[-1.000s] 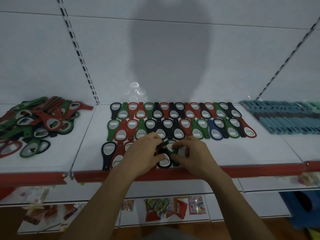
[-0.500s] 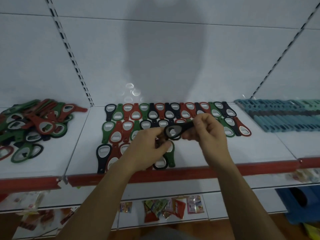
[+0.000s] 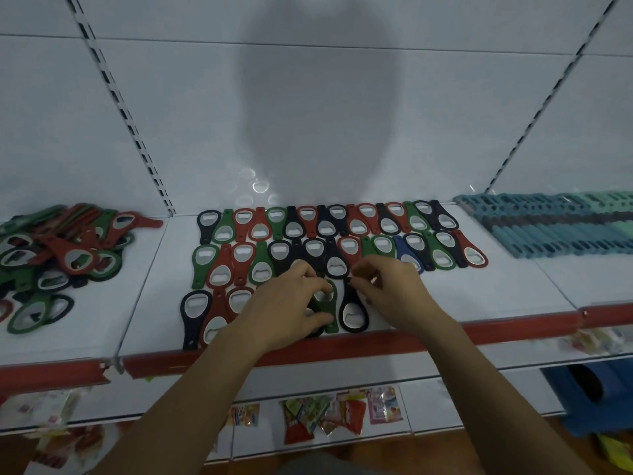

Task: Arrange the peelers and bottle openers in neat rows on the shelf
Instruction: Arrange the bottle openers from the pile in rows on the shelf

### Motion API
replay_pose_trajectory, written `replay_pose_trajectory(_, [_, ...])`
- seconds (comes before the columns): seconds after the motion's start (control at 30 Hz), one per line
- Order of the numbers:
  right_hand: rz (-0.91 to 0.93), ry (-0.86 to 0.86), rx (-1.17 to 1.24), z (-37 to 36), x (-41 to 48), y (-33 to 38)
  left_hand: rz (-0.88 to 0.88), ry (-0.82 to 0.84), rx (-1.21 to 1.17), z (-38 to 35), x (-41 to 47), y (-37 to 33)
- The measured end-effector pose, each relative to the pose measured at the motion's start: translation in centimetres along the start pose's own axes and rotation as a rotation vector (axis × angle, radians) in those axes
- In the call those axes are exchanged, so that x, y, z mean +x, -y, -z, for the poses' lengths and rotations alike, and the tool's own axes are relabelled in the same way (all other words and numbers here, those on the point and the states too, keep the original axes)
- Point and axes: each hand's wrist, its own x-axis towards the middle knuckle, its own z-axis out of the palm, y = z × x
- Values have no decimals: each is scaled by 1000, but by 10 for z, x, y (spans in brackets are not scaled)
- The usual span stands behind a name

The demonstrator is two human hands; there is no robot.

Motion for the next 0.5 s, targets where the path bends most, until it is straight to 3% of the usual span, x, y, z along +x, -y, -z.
replay_pose_trajectory(0.1, [37, 142, -74, 6, -10, -3, 10, 21, -6, 3, 1, -1])
replay_pose_trajectory(0.4, [166, 165, -100, -1, -18, 0, 2, 50, 46, 4, 5, -1])
replay_pose_trajectory(0.47, [156, 105, -69, -1, -21, 1, -16, -51, -16, 6, 8, -2])
replay_pose_trajectory(0.5, [136, 35, -4, 0, -23, 2, -3, -177, -165, 7, 10, -4])
